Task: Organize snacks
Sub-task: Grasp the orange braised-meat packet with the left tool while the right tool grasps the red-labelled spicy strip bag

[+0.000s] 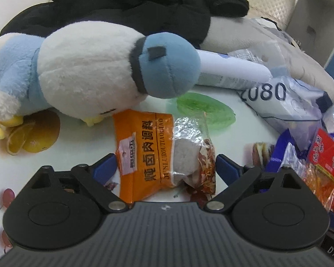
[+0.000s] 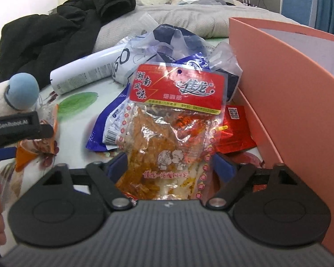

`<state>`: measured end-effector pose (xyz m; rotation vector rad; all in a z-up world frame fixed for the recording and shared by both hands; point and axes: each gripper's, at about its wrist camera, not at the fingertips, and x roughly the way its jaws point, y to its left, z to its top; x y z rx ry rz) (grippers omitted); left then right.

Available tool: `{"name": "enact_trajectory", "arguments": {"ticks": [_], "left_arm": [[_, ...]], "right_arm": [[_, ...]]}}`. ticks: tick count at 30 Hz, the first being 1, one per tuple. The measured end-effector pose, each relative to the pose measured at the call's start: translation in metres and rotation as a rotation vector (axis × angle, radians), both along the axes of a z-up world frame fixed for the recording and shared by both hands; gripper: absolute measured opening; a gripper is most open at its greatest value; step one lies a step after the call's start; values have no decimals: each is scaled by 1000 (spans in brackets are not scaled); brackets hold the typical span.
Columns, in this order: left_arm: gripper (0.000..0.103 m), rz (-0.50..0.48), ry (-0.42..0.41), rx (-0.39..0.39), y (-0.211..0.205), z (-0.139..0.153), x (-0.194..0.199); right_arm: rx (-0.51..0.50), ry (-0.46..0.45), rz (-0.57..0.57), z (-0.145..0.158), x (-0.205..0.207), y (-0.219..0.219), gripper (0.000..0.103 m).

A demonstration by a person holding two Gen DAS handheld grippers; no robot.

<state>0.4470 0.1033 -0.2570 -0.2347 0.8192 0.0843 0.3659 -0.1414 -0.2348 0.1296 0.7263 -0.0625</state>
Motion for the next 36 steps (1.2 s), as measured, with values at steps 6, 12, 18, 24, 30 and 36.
{"name": "enact_trajectory", "arguments": {"ticks": [6, 12, 18, 24, 30, 36], "left_arm": [[80, -31, 24, -31, -1, 6, -19], [79, -39, 35, -49, -1, 15, -55], [79, -55, 35, -69, -9, 32, -103], [79, -88, 42, -71, -21, 45, -156], [79, -113, 50, -47, -33, 48, -210], [79, -89, 47, -32, -23, 47, -246]], "right_arm": [[23, 6, 33, 9, -13, -2, 67], [28, 4, 65, 19, -36, -4, 63], [36, 24, 102, 26, -65, -7, 63], [44, 40, 132, 33, -104, -15, 55], [53, 71, 166, 33, -141, -21, 55], [93, -6, 207, 41, -159, -19, 56]]}}
